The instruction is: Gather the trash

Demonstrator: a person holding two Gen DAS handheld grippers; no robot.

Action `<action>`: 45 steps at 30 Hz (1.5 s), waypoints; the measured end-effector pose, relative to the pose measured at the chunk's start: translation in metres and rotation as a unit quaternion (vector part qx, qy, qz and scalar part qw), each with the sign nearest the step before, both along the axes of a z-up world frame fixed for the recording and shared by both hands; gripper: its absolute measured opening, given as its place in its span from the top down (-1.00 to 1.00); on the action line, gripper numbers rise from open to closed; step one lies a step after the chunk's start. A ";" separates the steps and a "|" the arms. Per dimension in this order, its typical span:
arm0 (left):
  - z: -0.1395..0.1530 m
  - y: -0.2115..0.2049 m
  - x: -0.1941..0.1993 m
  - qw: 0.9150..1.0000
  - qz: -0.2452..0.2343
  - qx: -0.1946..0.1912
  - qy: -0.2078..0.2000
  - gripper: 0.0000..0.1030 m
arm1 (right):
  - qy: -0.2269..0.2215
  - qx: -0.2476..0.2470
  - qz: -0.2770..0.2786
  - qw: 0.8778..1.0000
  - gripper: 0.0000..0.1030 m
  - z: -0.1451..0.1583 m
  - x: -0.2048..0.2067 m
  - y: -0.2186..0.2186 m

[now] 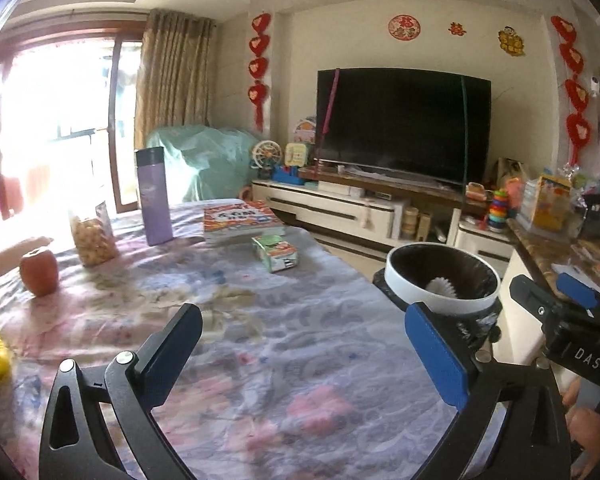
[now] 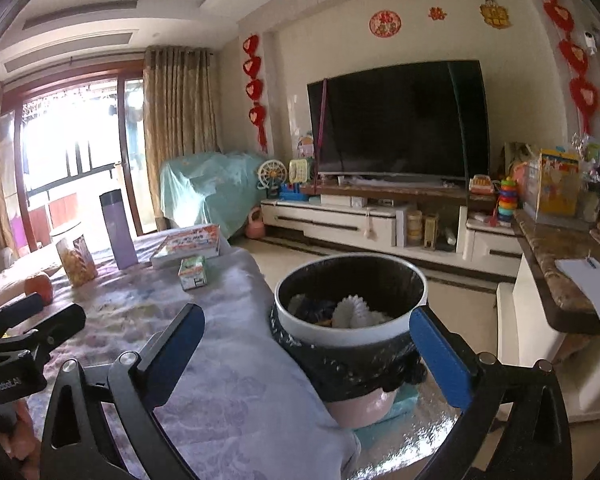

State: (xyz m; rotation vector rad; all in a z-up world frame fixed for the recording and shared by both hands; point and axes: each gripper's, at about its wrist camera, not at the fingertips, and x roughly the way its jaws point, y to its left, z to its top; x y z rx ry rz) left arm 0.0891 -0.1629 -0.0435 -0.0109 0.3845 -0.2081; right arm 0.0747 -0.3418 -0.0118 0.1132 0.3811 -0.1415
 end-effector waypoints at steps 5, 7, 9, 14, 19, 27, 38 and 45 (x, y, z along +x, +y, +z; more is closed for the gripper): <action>0.000 -0.001 -0.003 1.000 0.013 -0.001 -0.003 -0.99 | -0.002 -0.001 -0.003 1.000 -1.00 -0.003 -0.004 -0.001; 0.000 -0.003 -0.002 1.000 0.012 0.000 -0.001 -0.99 | -0.005 0.000 -0.004 1.000 -1.00 -0.002 -0.006 0.000; 0.000 -0.002 -0.002 1.000 0.015 0.000 -0.002 -0.99 | -0.009 -0.001 -0.005 1.000 -1.00 -0.002 -0.008 0.000; 0.000 0.000 -0.002 1.000 0.018 0.003 -0.006 -0.99 | -0.013 -0.004 -0.005 1.000 -1.00 0.000 -0.009 0.001; -0.001 0.003 -0.001 1.000 0.019 0.003 -0.011 -0.99 | -0.014 -0.001 -0.004 1.000 -1.00 0.001 -0.007 0.001; -0.002 0.006 -0.002 1.000 0.017 0.002 -0.016 -0.99 | -0.023 -0.005 0.001 1.000 -1.00 0.005 -0.011 0.004; -0.002 0.007 -0.004 0.999 0.020 0.013 -0.031 -0.98 | -0.030 -0.003 0.004 1.000 -1.00 0.006 -0.013 0.004; -0.004 0.007 -0.004 0.999 0.019 0.014 -0.029 -0.98 | -0.030 -0.002 0.005 1.000 -1.00 0.006 -0.013 0.003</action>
